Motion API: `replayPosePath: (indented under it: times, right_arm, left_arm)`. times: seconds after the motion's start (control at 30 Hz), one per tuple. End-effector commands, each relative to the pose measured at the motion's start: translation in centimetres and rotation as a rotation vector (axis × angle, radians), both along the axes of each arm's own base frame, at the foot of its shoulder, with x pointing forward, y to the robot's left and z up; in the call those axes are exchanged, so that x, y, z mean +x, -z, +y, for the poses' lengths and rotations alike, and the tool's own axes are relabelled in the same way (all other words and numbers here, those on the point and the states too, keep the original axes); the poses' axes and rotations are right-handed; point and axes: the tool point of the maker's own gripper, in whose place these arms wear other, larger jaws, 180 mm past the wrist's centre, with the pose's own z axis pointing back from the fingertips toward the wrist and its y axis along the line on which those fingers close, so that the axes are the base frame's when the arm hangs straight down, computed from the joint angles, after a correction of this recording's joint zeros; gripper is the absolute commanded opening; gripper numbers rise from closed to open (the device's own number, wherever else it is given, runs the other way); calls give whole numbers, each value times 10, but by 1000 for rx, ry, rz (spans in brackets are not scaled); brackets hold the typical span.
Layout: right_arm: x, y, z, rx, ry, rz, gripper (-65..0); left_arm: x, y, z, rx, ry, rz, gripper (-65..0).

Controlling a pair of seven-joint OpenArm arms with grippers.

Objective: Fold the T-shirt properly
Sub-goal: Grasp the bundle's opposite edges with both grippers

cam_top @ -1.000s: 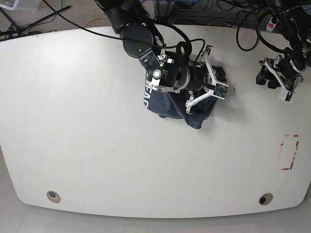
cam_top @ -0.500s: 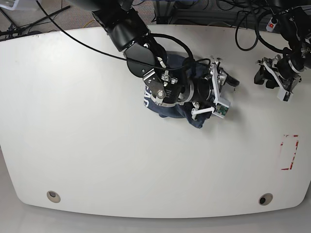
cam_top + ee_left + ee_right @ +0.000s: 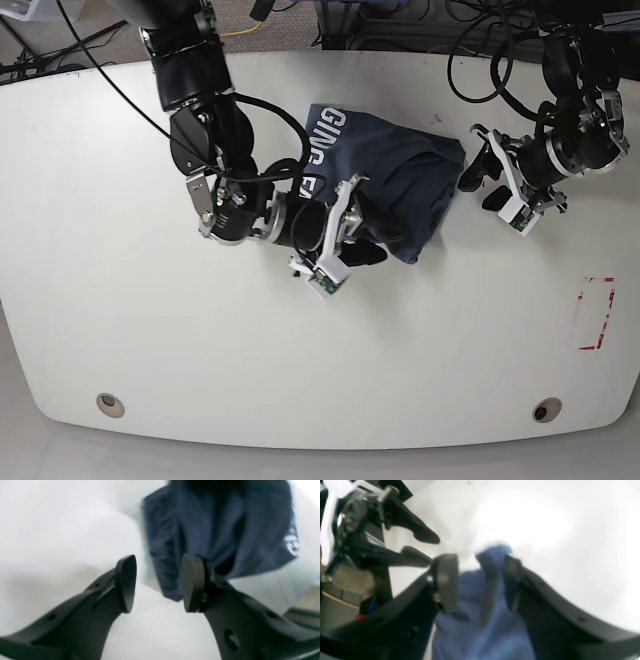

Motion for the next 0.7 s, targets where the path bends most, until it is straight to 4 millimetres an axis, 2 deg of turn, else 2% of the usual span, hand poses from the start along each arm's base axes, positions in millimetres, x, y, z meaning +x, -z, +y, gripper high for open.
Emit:
replayPosePath:
  times: [0.0, 0.1, 0.23, 0.33, 0.47, 0.67]
  right_arm:
    - [-3, -18, -10, 41, -8, -45, -477]
    - [-13, -8, -19, 15, -9, -31, -520]
    - [-14, 11, -26, -8, 4, 22, -520]
    - [-11, 28, -27, -7, 21, 73, -520]
    - [-1, 34, -13, 30, 24, 100, -520]
    - [20, 46, 11, 70, 27, 139, -520]
  left_arm:
    - [0, -11, -18, 1, 71, -36, -382]
    - [-5, -7, -35, -7, 125, -22, -382]
    - [-11, 1, -55, -17, 173, 1, -382]
    - [-14, 14, -63, 52, 197, 18, -382]
    - [-7, 21, -59, 162, 207, 9, -382]
    - [-5, 33, -46, 207, 184, 40, -382]
